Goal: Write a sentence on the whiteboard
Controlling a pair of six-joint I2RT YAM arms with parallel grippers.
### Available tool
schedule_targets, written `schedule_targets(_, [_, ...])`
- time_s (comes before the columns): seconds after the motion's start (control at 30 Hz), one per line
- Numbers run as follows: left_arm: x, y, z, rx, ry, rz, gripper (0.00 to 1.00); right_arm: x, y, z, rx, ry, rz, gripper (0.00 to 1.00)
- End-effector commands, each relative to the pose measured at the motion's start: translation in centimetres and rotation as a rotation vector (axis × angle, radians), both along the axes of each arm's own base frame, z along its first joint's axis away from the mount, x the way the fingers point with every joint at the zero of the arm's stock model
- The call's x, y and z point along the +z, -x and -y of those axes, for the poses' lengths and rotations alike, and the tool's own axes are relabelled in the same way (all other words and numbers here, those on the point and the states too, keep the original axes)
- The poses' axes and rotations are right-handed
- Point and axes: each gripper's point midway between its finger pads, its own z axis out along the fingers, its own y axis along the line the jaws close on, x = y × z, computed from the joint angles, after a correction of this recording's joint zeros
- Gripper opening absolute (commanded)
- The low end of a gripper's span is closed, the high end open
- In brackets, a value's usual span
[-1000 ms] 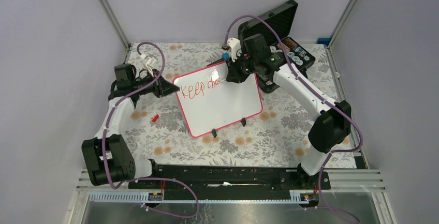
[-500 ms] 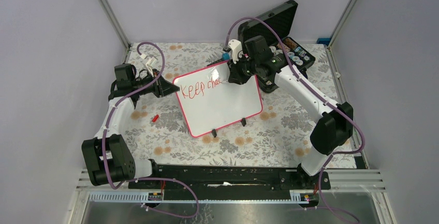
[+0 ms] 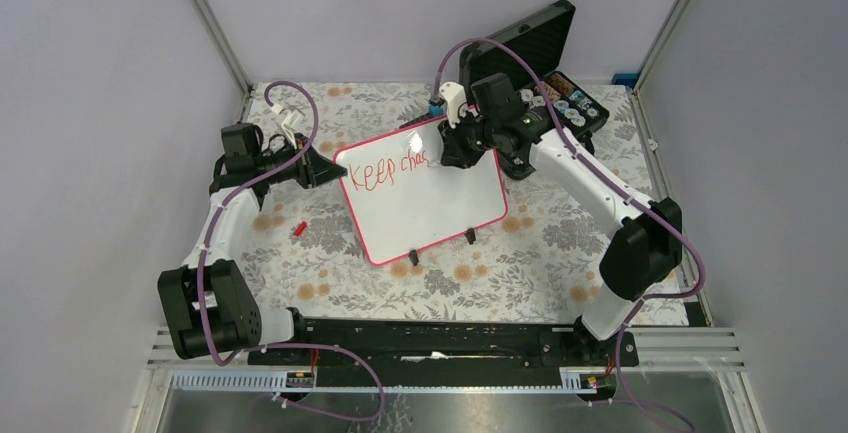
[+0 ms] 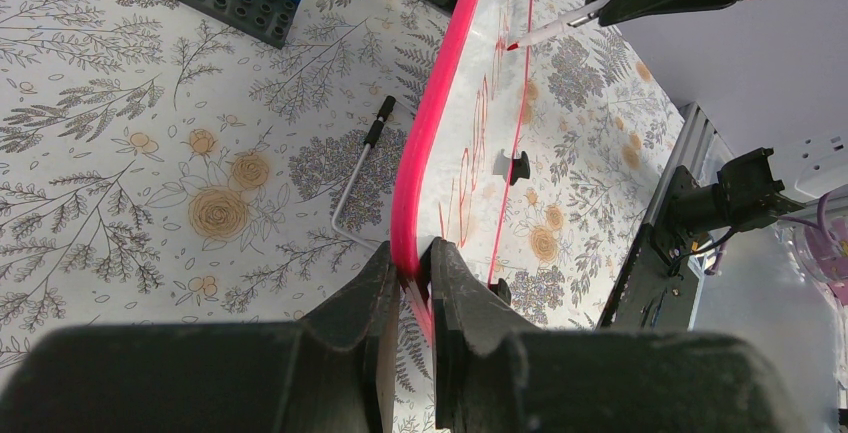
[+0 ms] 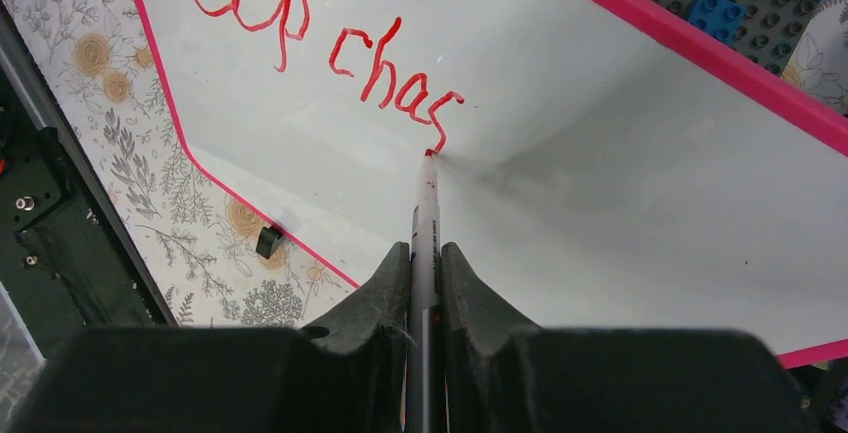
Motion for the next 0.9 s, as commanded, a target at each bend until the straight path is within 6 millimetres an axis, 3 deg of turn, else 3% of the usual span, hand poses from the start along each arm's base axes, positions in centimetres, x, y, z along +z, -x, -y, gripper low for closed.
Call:
schedule_targets(0.0, [1.0, -0.4, 0.3, -0.027, -0.045, 0.110, 0.00, 1.9, 0.2, -1.3, 0.031, -0.040, 0.027, 0.00])
schedule_targets(0.27, [1.0, -0.4, 0.3, -0.027, -0.044, 0.109, 0.00, 3.3, 0.8, -2.0, 0.060, -0.075, 0.037, 0.00])
schedule_targets(0.5, [1.1, -0.4, 0.4, -0.030, -0.041, 0.108, 0.00, 4.9, 1.1, -1.1, 0.055, -0.104, 0.055, 0.00])
schedule_targets(0.67, [1.1, -0.4, 0.3, -0.028, -0.043, 0.112, 0.00, 4.3, -0.2, 0.0, 0.018, -0.069, 0.077, 0.00])
schedule_targets(0.87, [1.1, -0.4, 0.3, -0.028, -0.043, 0.111, 0.00, 3.3, 0.3, 0.0, 0.031, -0.059, 0.053, 0.00])
